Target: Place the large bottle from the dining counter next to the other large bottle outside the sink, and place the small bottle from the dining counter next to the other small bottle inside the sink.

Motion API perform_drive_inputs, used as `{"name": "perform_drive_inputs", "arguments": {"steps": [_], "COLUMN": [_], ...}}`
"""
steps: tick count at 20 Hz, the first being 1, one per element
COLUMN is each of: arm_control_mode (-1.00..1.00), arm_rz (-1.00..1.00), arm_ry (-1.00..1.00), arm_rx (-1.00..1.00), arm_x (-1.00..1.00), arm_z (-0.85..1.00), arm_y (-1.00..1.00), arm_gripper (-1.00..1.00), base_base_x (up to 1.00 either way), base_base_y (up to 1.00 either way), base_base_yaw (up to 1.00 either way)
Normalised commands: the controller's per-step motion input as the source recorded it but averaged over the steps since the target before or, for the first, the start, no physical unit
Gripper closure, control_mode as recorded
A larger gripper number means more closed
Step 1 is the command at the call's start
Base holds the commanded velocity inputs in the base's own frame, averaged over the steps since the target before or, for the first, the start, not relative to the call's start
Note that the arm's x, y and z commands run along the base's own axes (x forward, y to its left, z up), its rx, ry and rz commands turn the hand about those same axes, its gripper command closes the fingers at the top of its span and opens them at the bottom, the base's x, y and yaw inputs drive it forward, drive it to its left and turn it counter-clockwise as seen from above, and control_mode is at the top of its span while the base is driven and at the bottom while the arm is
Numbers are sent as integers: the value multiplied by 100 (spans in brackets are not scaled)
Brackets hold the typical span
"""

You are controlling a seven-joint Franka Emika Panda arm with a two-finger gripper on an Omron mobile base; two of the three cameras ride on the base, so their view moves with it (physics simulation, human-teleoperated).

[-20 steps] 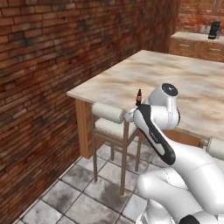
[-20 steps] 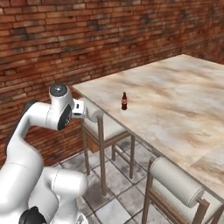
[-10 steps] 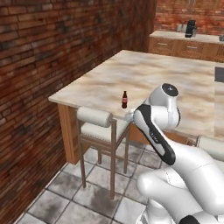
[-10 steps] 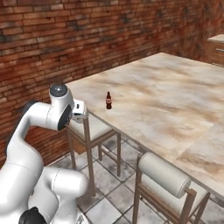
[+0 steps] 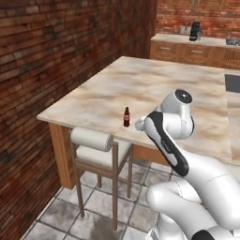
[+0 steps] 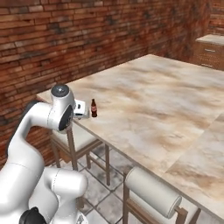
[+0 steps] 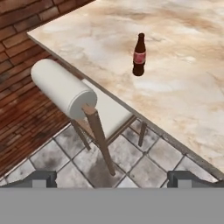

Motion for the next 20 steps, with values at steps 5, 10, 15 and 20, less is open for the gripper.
{"name": "perform_drive_inputs", "arguments": {"steps": [5,10,15,20], "arm_control_mode": [100,100,100,100], "arm_rz": [0,0,0,0], "arm_ry": [0,0,0,0], "arm_rx": [0,0,0,0], "arm_x": [0,0,0,0], "arm_z": [0,0,0,0], "arm_y": [0,0,0,0], "arm_gripper": [-100,-100,-100,-100], "base_base_x": [44,41,43,33], "base_base_y": [4,11,26,47], "base_base_yaw": [-1,0,0,0]}}
